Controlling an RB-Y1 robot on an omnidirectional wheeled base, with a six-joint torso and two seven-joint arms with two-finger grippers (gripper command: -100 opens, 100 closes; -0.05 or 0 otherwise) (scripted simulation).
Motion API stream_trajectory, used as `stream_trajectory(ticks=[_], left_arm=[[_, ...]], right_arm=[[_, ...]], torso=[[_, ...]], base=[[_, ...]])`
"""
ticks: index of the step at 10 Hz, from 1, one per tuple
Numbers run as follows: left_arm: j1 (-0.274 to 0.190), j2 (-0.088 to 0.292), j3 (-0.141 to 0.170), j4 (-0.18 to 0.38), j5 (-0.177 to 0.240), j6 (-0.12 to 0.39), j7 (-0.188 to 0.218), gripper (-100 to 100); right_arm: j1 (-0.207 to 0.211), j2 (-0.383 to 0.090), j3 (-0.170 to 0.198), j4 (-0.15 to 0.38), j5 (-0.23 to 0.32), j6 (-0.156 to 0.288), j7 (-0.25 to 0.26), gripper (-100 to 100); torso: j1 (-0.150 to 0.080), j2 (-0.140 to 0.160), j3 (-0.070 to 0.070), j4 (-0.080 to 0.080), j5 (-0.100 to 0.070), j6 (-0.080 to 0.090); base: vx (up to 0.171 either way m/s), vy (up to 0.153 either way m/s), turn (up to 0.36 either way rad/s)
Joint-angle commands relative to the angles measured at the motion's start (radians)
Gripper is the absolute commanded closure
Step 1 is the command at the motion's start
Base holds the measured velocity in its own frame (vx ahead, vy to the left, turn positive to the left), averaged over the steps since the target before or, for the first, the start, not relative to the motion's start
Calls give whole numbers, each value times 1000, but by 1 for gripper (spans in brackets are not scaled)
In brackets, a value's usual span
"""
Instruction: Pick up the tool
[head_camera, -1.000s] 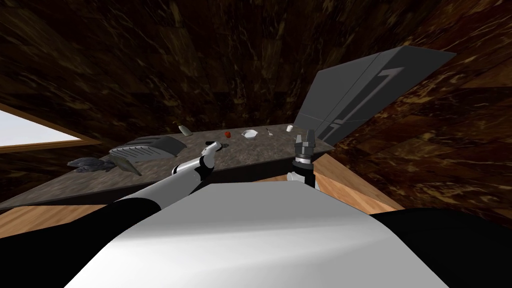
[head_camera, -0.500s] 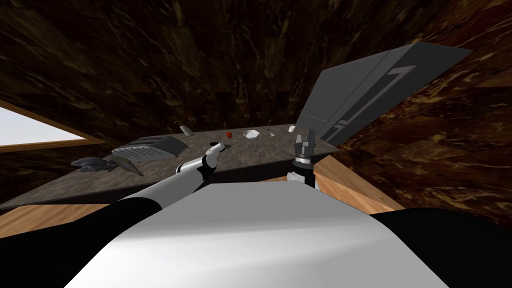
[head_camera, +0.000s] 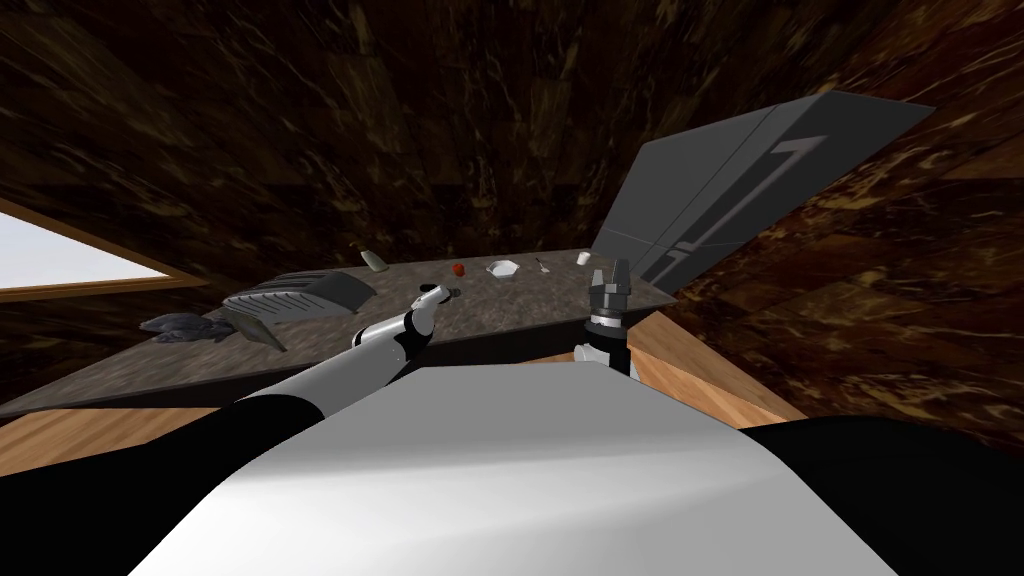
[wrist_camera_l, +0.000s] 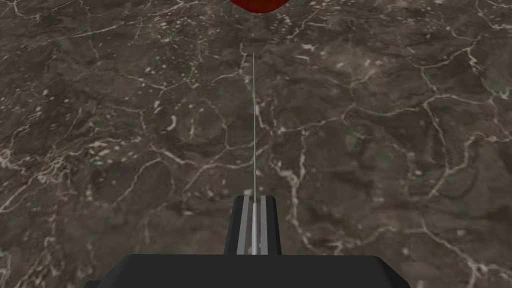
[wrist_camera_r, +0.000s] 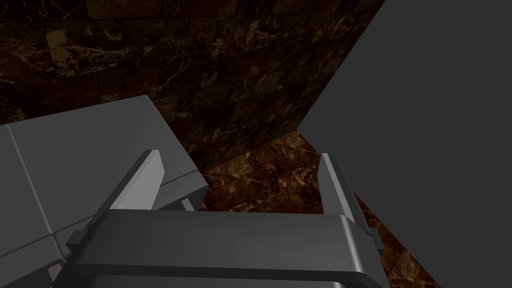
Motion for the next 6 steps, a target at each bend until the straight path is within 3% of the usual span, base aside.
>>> stream_trajectory(ticks=[1,2,4,5,6], left_arm=[[0,0,0,0,0,0,0,0],[5,21,0,-25,20,28,-22,100],[16,36,3,-53,40,57,-36,100],[12,31,2,-47,30,50,-24,100],[11,34,2,-43,32,49,-29,0]], right_arm=[[0,0,0,0,0,0,0,0],[0,0,0,0,0,0,0,0],[0,0,0,0,0,0,0,0],[0,0,0,0,0,0,0,0],[0,0,0,0,0,0,0,0]], torso=[[0,0,0,0,0,0],[0,0,0,0,0,0],[-2,2,1,1,0,0],[-3,3,2,1,-1,0],[-2,2,1,0,0,1]], base=[[0,0,0],[-16,-17,-50],[-47,-51,-32],[-21,-24,6],[0,0,0]])
